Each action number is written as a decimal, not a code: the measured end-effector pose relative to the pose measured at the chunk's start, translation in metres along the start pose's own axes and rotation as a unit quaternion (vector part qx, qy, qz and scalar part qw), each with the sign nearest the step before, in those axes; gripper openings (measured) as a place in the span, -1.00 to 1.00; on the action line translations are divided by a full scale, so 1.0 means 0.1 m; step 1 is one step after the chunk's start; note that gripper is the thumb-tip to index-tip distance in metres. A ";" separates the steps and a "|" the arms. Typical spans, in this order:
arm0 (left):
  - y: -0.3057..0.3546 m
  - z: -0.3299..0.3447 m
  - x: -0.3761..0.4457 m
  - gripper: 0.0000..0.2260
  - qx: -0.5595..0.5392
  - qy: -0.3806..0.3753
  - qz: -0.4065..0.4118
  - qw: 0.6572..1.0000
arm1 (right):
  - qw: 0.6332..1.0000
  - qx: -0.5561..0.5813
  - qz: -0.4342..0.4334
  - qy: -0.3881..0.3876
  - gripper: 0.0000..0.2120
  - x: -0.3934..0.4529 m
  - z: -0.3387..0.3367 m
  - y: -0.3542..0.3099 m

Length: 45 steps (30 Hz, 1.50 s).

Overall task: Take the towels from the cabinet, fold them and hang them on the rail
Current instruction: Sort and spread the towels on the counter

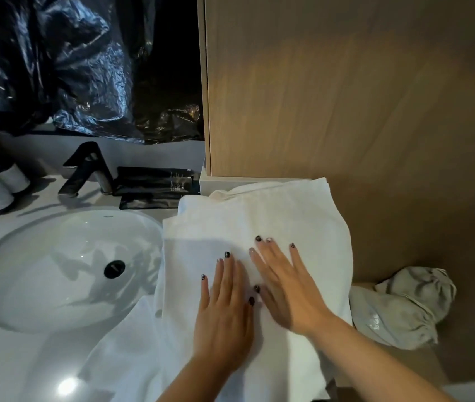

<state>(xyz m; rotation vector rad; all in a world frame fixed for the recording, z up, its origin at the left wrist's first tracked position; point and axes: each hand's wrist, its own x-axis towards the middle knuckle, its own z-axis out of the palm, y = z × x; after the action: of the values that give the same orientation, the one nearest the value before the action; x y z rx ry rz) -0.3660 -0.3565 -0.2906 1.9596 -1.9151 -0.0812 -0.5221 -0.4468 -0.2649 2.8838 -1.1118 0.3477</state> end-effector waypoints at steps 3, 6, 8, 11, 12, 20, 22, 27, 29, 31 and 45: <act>-0.13 0.10 -0.17 -0.40 0.050 -0.032 -0.020 0.998 | 0.993 -0.048 0.102 -0.039 -0.33 -0.02 -0.02 0.22; -0.14 0.08 -0.21 -0.40 0.062 -0.040 -0.028 0.997 | 0.988 -0.038 0.138 -0.052 -0.30 -0.10 -0.09 0.26; -0.14 0.06 -0.23 -0.39 0.067 -0.039 -0.045 0.996 | 0.983 0.030 0.175 -0.037 -0.32 -0.21 -0.12 0.17; -0.06 0.03 -0.43 -0.40 0.062 -0.021 -0.066 0.996 | 0.962 0.144 0.233 0.005 -0.33 -0.58 -0.17 0.04; -0.01 0.03 -0.51 -0.42 0.058 -0.017 -0.057 0.997 | 0.953 0.167 0.253 0.023 -0.34 -0.73 -0.15 0.04; 0.29 0.16 -0.78 -0.48 0.060 -0.053 0.054 0.995 | 0.655 0.554 0.514 -0.011 -0.74 -1.33 -0.20 0.28; 0.25 0.19 -0.80 -0.47 0.079 -0.064 0.058 0.993 | 0.633 0.570 0.523 -0.025 -0.81 -1.44 -0.17 0.31; 0.22 0.22 -0.79 -0.47 0.113 -0.079 0.043 0.990 | 0.610 0.565 0.556 -0.004 -0.77 -1.78 -0.01 0.42; 0.24 0.22 -0.79 -0.47 0.116 -0.080 0.040 0.989 | 0.610 0.560 0.560 -0.022 -0.73 -1.87 -0.01 0.49; 0.25 0.23 -0.79 -0.46 0.118 -0.080 0.037 0.989 | 0.601 0.573 0.556 -0.029 -0.74 -1.94 -0.03 0.58; 0.20 0.14 -1.08 -0.46 0.139 -0.092 -0.025 0.986 | 0.667 0.490 0.560 0.036 -0.68 -2.10 -0.10 0.69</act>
<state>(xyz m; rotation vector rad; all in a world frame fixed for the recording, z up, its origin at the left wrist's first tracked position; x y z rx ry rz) -0.3956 -0.2552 -0.3226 2.2506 -2.0889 -0.0086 -0.7212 -0.3591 -0.3044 2.0279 -3.3695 1.3995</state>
